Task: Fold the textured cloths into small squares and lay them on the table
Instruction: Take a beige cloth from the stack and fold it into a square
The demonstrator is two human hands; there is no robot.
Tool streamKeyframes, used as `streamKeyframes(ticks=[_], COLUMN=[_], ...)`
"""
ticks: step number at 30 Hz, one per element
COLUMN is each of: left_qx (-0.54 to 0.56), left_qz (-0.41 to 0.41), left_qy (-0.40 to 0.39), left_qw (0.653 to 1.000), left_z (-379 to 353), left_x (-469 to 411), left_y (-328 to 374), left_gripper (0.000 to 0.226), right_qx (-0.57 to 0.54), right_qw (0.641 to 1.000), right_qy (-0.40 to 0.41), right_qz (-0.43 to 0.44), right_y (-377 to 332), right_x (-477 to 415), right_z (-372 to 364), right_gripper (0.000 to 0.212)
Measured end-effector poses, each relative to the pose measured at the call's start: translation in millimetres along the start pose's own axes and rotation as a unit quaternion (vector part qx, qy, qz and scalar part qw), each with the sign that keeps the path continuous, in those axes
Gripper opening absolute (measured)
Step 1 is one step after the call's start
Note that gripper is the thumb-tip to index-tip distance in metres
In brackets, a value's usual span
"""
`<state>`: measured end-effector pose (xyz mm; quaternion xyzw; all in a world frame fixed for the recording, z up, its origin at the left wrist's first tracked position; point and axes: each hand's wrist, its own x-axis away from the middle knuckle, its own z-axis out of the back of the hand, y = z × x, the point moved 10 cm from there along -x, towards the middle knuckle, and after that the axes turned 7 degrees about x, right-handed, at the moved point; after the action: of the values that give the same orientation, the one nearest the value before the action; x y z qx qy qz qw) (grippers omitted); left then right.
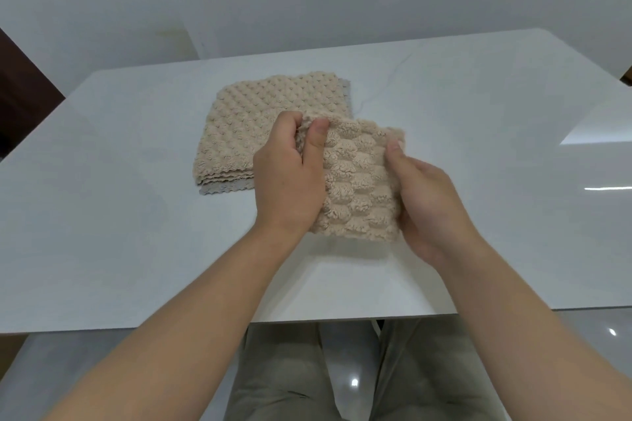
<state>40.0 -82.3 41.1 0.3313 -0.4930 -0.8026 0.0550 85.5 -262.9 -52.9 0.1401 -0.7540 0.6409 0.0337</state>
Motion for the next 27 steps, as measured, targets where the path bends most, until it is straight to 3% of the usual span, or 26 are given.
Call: streamKeyframes(ticks=[3,5,7,9,13,20,27], left_qx=[0.009,0.037,0.086,0.084,0.011,-0.128,-0.107], left_qz=[0.049,0.136,0.227,0.256,0.221,0.062,0.04], left_qy=[-0.013,-0.034,-0.048,-0.054,-0.034,-0.028,-0.038], left_qw=[0.999,0.989,0.969,0.962,0.975,0.989,0.993], left_z=[-5,-11,-18,-22,-21,-19,-24], left_x=[-2,1,10,17,20,12,8], left_y=[-9,-30,-50,-56,-52,-25,-25], left_gripper=[0.031,0.049,0.069,0.071,0.037,0.029,0.031], right_qx=[0.091,0.175,0.241,0.273,0.316,0.374,0.347], right_qw=[0.995,0.979,0.959,0.945,0.927,0.898,0.906], right_qy=[0.037,0.087,0.119,0.135,0.136,0.155,0.167], right_qz=[0.013,0.058,0.094,0.119,0.145,0.172,0.176], right_y=[6,-4,-17,-24,-30,-37,-33], right_x=[-5,-6,-4,-3,0,9,4], right_z=[4,12,16,17,12,11,17], right_gripper=[0.05,0.059,0.054,0.046,0.041,0.039,0.036])
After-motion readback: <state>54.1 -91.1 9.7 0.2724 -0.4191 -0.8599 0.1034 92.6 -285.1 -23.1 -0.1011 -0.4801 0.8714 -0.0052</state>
